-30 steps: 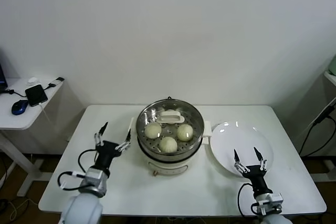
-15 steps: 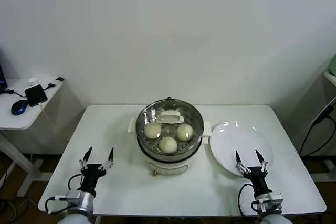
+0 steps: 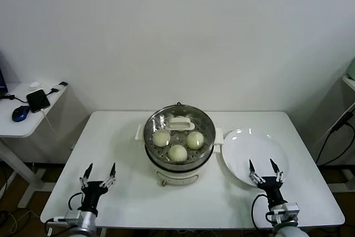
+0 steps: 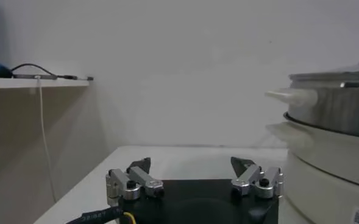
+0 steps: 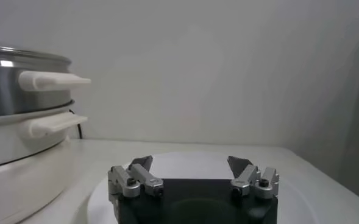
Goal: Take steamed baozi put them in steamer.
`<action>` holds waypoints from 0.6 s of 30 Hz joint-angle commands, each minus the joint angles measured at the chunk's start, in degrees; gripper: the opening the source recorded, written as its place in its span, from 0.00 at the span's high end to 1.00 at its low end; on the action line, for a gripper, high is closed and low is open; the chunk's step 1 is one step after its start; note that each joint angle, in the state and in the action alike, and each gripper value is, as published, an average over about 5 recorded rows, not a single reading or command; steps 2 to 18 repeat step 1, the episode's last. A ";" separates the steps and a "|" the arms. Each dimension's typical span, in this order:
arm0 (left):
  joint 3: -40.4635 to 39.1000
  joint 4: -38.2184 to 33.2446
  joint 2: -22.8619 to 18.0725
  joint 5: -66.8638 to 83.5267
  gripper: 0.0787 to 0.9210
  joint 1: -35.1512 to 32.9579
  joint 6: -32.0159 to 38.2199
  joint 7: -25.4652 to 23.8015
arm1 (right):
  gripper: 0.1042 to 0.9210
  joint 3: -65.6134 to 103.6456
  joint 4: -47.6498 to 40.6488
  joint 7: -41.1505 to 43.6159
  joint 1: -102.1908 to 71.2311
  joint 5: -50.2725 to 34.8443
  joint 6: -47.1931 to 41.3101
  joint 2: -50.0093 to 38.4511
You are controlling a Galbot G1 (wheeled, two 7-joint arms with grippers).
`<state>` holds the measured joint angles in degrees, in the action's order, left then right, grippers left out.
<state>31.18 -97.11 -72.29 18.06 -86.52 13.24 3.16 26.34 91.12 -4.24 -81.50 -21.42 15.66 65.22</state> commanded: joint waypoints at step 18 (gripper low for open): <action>0.43 1.37 0.06 1.06 0.12 -0.51 1.49 -0.07 | 0.12 -0.09 0.12 -0.11 -0.06 -0.51 -0.20 -0.07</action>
